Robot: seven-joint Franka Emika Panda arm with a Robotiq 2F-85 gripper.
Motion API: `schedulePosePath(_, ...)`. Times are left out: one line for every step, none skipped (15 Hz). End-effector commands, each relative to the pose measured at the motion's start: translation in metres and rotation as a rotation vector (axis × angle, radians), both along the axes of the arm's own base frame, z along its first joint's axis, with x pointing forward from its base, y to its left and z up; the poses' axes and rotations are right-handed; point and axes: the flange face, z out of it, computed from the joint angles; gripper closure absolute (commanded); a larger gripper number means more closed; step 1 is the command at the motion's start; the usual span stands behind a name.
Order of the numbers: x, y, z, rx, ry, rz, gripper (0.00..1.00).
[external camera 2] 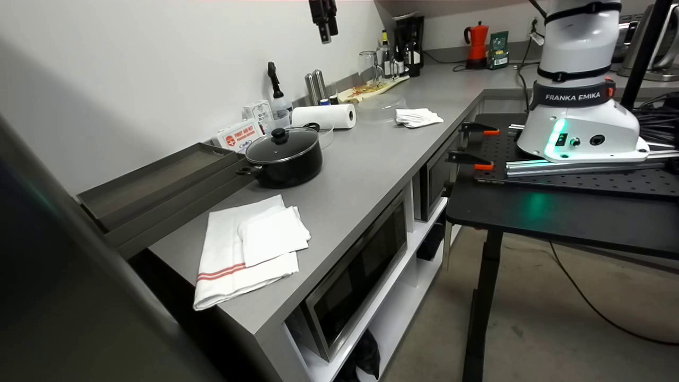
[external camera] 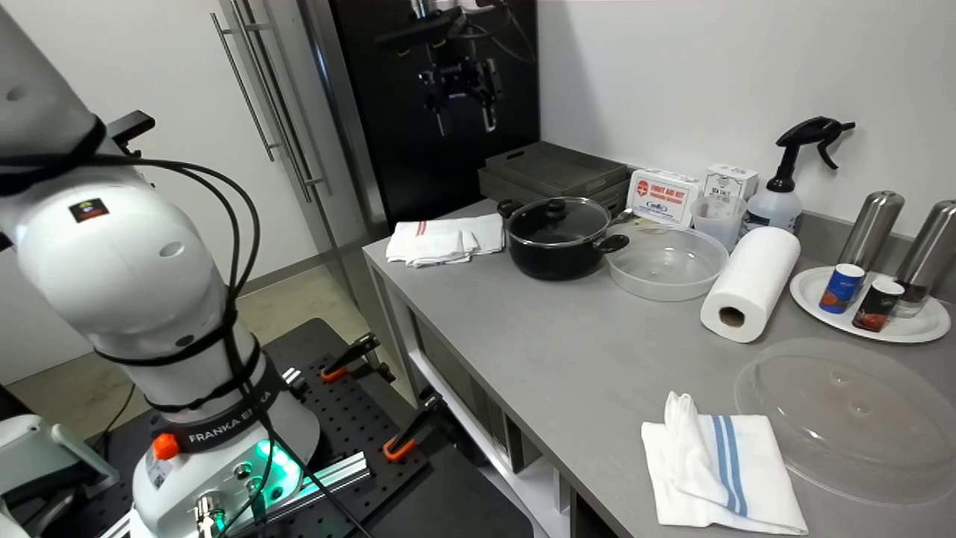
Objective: Remove the lid from the pot
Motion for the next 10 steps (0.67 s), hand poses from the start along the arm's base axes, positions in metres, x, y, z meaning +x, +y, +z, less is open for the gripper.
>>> schedulePosePath(0.064, 0.016, -0.017, 0.014, 0.027, -0.011, 0.00)
schedulePosePath(0.078, 0.020, -0.023, 0.021, 0.031, -0.011, 0.00)
schedulePosePath(0.092, 0.023, -0.030, 0.025, 0.034, -0.010, 0.00)
schedulePosePath(0.104, 0.026, -0.036, 0.033, 0.038, -0.011, 0.00)
schedulePosePath(0.117, 0.028, -0.044, 0.039, 0.038, -0.011, 0.00)
schedulePosePath(0.129, 0.031, -0.050, 0.045, 0.033, -0.012, 0.00)
schedulePosePath(0.140, 0.033, -0.056, 0.057, 0.039, -0.011, 0.00)
schedulePosePath(0.149, 0.036, -0.060, 0.062, 0.037, -0.012, 0.00)
schedulePosePath(0.160, 0.038, -0.067, 0.069, 0.037, -0.010, 0.00)
schedulePosePath(0.168, 0.040, -0.071, 0.075, 0.034, -0.009, 0.00)
